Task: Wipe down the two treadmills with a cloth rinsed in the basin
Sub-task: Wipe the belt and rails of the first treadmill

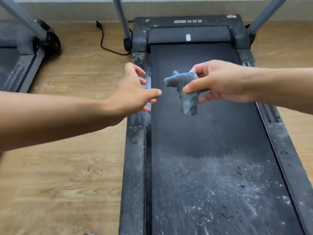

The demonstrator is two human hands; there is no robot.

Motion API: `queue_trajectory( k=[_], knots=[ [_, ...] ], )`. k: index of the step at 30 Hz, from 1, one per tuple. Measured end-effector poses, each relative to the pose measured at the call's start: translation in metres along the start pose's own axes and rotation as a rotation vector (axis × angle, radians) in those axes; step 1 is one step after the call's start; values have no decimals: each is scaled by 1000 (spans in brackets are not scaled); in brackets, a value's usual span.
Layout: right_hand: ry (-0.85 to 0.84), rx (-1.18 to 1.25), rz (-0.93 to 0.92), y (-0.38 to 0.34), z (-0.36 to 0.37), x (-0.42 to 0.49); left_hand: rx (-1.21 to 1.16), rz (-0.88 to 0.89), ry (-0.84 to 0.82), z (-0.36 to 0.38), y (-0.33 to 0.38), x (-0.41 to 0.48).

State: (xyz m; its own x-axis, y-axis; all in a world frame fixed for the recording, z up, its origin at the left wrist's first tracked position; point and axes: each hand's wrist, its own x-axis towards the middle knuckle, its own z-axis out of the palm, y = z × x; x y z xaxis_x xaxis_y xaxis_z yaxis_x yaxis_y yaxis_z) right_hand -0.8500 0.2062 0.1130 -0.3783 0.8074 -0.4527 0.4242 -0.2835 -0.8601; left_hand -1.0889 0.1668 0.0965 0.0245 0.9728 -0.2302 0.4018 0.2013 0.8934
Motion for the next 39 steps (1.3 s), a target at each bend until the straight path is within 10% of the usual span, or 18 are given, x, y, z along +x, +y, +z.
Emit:
queue_trajectory(
  k=[5, 9, 16, 19, 25, 31, 39],
  knots=[
    [271, -614, -165, 61, 38, 43, 259, -7, -35, -28, -33, 7],
    [124, -732, -307, 147, 97, 60, 619, 124, -196, -46, -60, -3],
    [64, -878, -498, 212, 147, 27, 1492, 843, -652, -54, -144, -18],
    [40, -877, -509, 215, 146, 17, 1364, 819, -447, -14, -183, 18],
    [226, -841, -518, 217, 169, 1, 761, 81, 177, 71, -234, 11],
    [439, -834, -25, 214, 223, 35, 749, 30, 195, 78, -247, 10],
    [496, -962, 58, 213, 224, 84, 747, 28, 198, 78, -252, 13]
  ],
)
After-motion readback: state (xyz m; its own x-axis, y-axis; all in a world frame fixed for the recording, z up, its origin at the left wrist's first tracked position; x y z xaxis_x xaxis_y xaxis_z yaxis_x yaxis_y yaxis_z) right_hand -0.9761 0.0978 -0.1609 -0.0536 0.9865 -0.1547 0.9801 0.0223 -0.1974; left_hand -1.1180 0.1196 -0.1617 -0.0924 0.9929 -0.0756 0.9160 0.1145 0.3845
